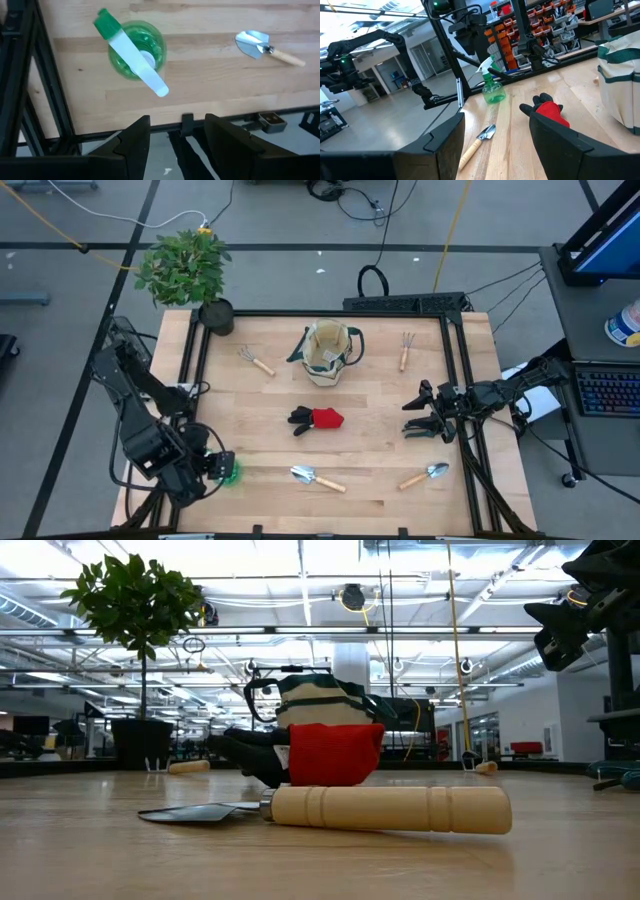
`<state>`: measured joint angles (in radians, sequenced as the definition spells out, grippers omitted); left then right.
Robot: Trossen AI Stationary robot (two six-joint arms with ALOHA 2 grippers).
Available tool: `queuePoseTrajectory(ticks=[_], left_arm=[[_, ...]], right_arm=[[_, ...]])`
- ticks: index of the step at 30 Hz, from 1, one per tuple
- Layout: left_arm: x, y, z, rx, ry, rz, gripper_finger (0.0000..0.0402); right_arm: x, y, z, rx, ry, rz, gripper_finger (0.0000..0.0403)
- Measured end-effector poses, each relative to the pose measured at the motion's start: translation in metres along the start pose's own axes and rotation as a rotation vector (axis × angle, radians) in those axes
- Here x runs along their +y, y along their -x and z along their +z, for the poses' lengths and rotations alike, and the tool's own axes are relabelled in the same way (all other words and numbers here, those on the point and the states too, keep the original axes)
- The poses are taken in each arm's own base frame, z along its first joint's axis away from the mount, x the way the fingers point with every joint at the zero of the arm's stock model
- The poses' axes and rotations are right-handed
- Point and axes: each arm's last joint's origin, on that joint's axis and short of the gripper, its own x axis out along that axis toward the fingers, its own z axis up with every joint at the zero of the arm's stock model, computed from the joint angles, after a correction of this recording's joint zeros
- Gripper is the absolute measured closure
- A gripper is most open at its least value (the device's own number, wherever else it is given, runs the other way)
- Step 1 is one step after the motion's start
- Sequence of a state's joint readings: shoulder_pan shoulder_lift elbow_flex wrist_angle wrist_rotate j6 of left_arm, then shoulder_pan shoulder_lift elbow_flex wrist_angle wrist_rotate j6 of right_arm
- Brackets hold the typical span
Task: Pick & Place Garden tools in Gardening bag
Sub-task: Put the spray bottle into the gardening tool bag
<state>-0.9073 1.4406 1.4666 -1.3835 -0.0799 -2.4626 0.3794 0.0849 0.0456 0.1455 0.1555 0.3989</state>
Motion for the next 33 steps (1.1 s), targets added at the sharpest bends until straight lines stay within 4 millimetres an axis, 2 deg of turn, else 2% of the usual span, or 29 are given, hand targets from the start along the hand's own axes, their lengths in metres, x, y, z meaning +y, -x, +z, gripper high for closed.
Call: queuePoseTrajectory(ticks=[12, 26, 33], left_arm=[[0.0, 0.0001, 0.0, 0.001, -0.016, 0.0, 0.0206], [0.0035, 0.0003, 0.0028, -0.016, 0.208, 0.054, 0.0206], [0.0037, 0.0003, 0.0032, -0.024, 0.218, 0.052, 0.0206]], right_arm=[[0.0, 0.0, 0.0, 0.0, 0.0, 0.0, 0.0188], [0.0, 0.0, 0.0, 0.0, 0.0, 0.0, 0.0188], [0.0, 0.0, 0.0, 0.0, 0.0, 0.0, 0.0188]])
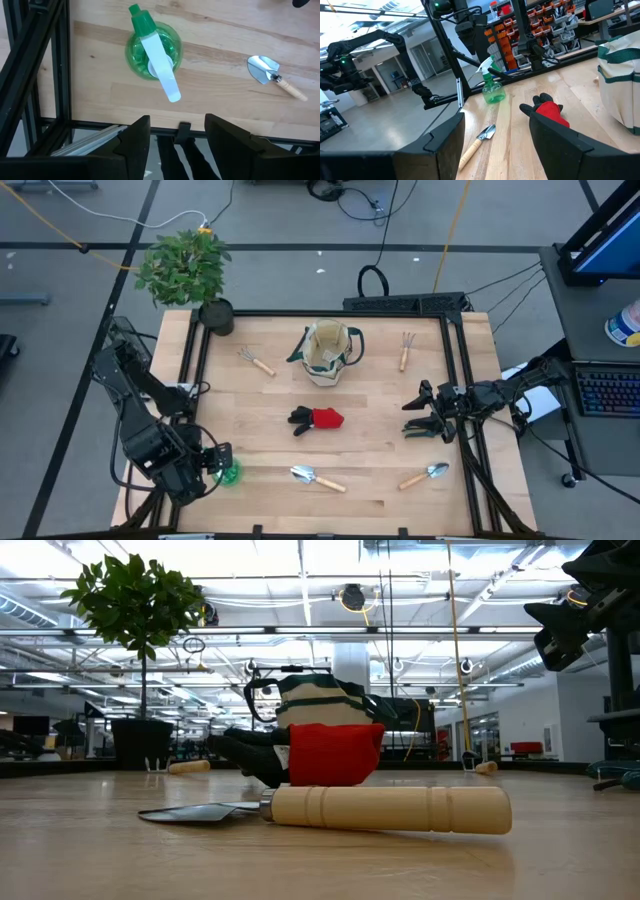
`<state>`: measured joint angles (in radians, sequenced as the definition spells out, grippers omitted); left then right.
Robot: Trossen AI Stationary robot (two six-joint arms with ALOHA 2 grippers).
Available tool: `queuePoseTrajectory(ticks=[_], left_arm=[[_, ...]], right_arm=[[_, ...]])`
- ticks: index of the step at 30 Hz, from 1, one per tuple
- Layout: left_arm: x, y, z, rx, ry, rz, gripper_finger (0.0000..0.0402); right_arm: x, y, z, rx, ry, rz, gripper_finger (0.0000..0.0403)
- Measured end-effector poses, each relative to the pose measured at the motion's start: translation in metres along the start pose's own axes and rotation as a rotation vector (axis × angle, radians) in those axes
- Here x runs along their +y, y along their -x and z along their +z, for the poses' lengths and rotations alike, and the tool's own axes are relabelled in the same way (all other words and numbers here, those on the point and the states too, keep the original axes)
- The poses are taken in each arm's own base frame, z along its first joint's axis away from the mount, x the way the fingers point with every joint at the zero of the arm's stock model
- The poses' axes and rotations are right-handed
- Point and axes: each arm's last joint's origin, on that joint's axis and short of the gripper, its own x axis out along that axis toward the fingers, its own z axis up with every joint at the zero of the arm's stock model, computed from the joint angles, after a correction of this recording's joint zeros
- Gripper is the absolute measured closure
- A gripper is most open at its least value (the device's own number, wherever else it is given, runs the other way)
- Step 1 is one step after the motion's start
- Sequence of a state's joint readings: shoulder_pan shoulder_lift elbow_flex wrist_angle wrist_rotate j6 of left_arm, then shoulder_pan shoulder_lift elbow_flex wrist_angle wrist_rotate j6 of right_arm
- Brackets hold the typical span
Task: Pick & Place Garden tools in Gardening bag
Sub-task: Put the spray bottle into the gardening tool bag
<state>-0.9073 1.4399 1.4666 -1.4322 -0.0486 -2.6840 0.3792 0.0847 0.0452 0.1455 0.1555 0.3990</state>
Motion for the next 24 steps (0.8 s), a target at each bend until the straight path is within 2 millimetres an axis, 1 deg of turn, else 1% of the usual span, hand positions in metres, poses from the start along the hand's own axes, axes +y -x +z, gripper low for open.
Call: queuePoseTrajectory(ticks=[3, 5, 8, 14, 24], left_arm=[[0.0, 0.0, 0.0, 0.001, 0.006, 0.007, 0.0206], [0.0, -0.003, 0.001, 0.005, 0.016, 0.042, 0.0206], [0.001, -0.011, 0.004, -0.01, 0.027, 0.084, 0.0206], [-0.001, -0.025, 0.009, -0.051, 0.056, 0.101, 0.0206], [-0.007, -0.026, 0.012, -0.051, 0.081, 0.094, 0.0206]], right_arm=[[0.0, 0.0, 0.0, 0.0, 0.0, 0.0, 0.0188], [0.0, 0.0, 0.0, 0.0, 0.0, 0.0, 0.0188], [0.0, 0.0, 0.0, 0.0, 0.0, 0.0, 0.0188], [0.0, 0.0, 0.0, 0.0, 0.0, 0.0, 0.0188], [0.0, 0.0, 0.0, 0.0, 0.0, 0.0, 0.0188]])
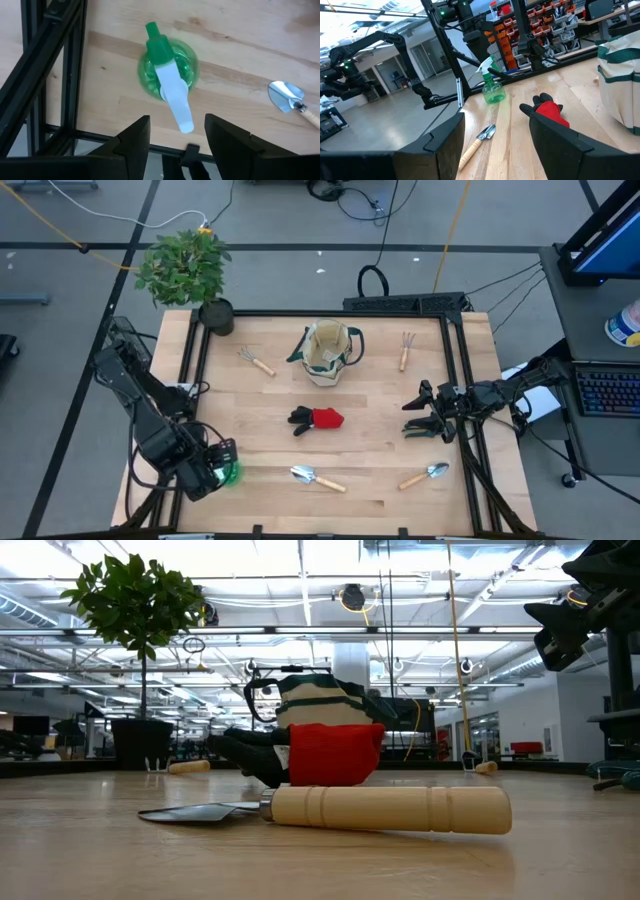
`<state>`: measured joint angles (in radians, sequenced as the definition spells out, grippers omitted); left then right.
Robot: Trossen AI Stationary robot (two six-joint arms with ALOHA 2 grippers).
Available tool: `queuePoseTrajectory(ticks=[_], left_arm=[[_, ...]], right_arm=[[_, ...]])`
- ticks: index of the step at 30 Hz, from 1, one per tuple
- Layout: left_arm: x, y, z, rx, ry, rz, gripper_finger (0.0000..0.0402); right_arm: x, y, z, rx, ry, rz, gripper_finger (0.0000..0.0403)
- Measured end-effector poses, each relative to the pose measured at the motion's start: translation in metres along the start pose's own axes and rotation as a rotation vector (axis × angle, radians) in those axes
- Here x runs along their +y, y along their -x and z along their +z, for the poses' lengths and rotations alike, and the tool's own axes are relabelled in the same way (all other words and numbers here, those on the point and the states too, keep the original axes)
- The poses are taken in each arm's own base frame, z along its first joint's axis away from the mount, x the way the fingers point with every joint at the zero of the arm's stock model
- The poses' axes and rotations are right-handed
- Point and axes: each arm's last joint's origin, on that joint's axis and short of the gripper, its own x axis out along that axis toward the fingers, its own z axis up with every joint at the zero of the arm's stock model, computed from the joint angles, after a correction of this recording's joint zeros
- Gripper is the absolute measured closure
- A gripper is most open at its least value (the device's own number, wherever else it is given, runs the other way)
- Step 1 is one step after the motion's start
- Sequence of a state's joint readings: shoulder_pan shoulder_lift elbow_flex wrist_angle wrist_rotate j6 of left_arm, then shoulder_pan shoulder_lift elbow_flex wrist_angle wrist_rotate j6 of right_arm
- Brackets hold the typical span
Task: Pick & Place Garden tools in Gardening bag
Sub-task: Put the spray bottle into the gardening tool bag
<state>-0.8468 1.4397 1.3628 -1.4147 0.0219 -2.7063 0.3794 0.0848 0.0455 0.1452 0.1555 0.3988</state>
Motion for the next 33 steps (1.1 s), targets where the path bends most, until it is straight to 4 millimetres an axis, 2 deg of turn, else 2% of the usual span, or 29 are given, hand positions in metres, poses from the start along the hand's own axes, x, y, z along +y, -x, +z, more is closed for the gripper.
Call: queuePoseTrajectory(ticks=[9, 18, 33], left_arm=[[-0.005, 0.0, 0.009, -0.066, 0.02, 0.016, 0.0206], [-0.005, 0.0, 0.009, -0.05, 0.029, 0.031, 0.0206], [-0.016, -0.029, -0.009, -0.145, 0.047, 0.101, 0.0206]], right_arm=[[0.0, 0.0, 0.0, 0.0, 0.0, 0.0, 0.0188], [0.0, 0.0, 0.0, 0.0, 0.0, -0.001, 0.0188], [0.0, 0.0, 0.0, 0.003, 0.001, -0.002, 0.0188]])
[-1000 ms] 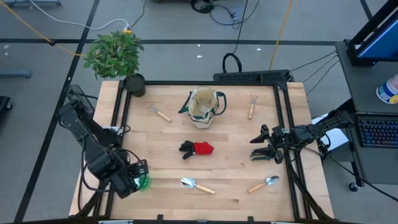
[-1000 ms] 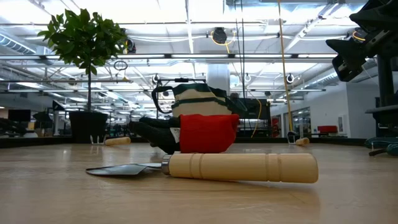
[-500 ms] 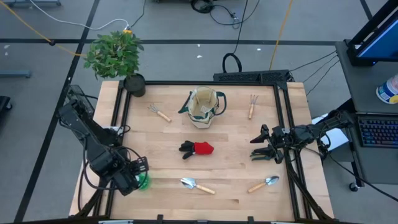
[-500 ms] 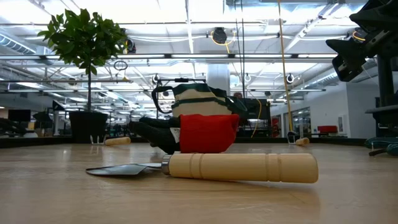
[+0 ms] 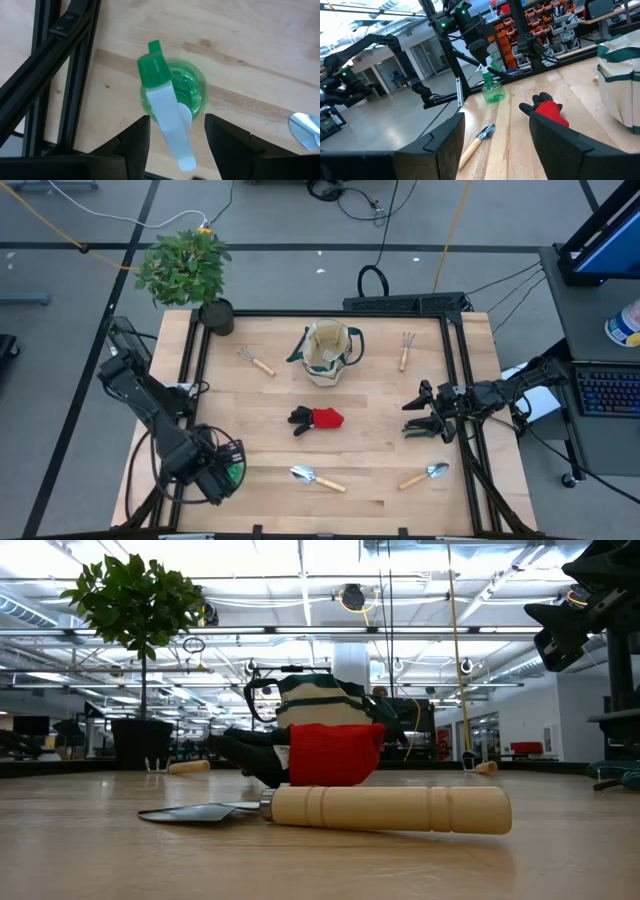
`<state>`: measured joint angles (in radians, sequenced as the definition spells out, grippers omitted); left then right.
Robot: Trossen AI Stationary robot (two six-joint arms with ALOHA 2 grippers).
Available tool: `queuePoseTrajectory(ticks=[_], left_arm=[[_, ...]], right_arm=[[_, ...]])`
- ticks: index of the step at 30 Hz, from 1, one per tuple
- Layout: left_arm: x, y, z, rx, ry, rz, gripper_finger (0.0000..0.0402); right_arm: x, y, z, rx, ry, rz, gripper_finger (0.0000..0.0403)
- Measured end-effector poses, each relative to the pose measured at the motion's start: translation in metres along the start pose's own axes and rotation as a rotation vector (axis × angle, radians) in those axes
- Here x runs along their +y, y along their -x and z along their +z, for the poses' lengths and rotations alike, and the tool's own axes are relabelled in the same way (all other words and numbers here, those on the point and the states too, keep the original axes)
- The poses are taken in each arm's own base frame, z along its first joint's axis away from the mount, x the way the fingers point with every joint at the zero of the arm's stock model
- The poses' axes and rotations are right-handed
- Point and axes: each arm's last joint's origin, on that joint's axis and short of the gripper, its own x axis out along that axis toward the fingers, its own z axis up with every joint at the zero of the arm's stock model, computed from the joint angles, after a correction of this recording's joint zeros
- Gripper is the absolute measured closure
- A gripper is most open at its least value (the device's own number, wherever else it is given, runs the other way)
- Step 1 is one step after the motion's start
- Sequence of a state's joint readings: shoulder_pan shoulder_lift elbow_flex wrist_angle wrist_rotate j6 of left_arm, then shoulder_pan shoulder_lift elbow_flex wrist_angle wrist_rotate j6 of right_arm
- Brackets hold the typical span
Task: Pick & Place Garden tools in Gardening bag
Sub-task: Put the spray bottle into the gardening tool bag
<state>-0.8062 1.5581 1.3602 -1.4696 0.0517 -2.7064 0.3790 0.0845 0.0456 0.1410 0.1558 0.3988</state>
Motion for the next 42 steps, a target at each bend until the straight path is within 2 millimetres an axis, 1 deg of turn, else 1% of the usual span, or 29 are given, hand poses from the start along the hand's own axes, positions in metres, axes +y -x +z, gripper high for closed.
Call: queuePoseTrajectory(ticks=[10, 13, 16, 24, 31, 36, 42], left_arm=[[-0.008, -0.01, -0.003, -0.071, 0.013, 0.041, 0.0206], [-0.009, -0.013, -0.005, -0.071, 0.013, 0.068, 0.0216], [-0.011, -0.017, -0.008, -0.079, 0.016, 0.073, 0.0244], [-0.017, -0.023, -0.012, -0.098, 0.012, 0.078, 0.0343], [-0.017, -0.022, -0.011, -0.103, -0.011, 0.057, 0.0346], [-0.019, -0.02, -0.01, -0.094, -0.036, 0.047, 0.0341], [-0.027, -0.014, -0.008, -0.089, -0.081, 0.007, 0.0346]], right_arm=[[0.0, 0.0, 0.0, 0.003, 0.0, -0.001, 0.0188], [0.0, 0.0, 0.0, 0.003, 0.0, -0.001, 0.0188], [0.0, 0.0, 0.0, 0.003, 0.0, 0.0, 0.0188], [0.0, 0.0, 0.0, 0.003, 0.0, 0.0, 0.0188], [0.0, 0.0, 0.0, 0.003, 0.0, -0.001, 0.0188], [0.0, 0.0, 0.0, 0.003, 0.0, 0.0, 0.0188], [0.0, 0.0, 0.0, 0.003, 0.0, 0.0, 0.0188]])
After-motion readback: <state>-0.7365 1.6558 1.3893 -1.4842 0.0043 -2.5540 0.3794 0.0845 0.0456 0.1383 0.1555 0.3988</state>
